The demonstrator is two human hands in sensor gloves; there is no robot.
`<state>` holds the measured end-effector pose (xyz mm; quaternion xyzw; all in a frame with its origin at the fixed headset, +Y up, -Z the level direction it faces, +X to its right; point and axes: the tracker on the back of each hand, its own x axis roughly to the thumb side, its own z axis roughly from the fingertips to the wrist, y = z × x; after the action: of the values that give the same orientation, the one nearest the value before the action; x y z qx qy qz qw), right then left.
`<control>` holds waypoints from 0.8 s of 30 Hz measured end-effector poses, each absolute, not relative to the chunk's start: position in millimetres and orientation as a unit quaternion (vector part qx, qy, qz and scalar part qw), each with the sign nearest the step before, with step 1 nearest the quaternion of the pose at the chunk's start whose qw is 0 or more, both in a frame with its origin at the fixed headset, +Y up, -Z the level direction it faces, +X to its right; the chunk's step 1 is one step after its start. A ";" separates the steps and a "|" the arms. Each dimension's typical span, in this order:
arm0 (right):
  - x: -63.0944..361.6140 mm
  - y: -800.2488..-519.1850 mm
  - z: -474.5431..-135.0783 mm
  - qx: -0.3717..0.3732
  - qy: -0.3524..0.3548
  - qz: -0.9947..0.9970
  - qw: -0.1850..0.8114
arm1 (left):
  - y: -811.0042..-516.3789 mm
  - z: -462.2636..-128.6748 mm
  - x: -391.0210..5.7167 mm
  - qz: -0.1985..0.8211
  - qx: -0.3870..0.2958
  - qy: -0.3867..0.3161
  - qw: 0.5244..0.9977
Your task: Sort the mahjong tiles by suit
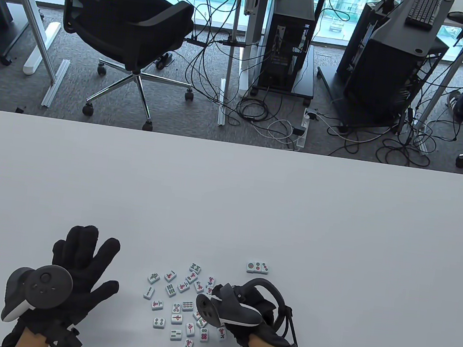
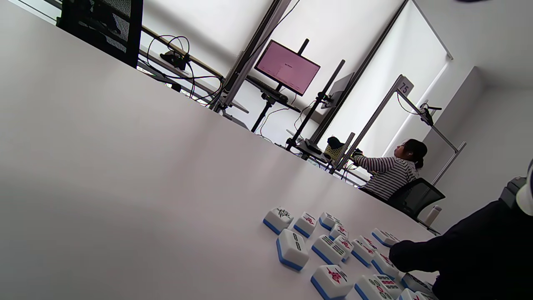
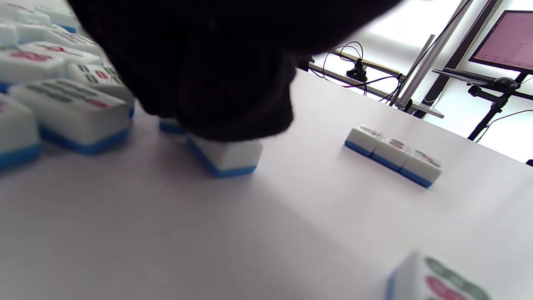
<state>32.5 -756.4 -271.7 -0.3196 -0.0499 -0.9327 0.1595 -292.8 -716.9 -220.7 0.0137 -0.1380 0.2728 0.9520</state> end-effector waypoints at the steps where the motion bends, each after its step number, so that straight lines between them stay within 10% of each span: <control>1: 32.4 -756.9 -272.3 -0.319 -0.051 -0.933 0.157 | -717.0 -220.8 -292.7 0.273 0.013 -0.138 0.952; 24: 27.6 -762.4 -293.8 -0.272 -0.111 -0.947 0.133 | -717.3 -221.3 -292.8 0.272 0.010 -0.136 0.952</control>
<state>27.6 -762.4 -293.8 -0.2717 -0.1112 -0.9466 0.1330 -292.8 -717.3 -221.3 0.0096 -0.1360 0.2725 0.9525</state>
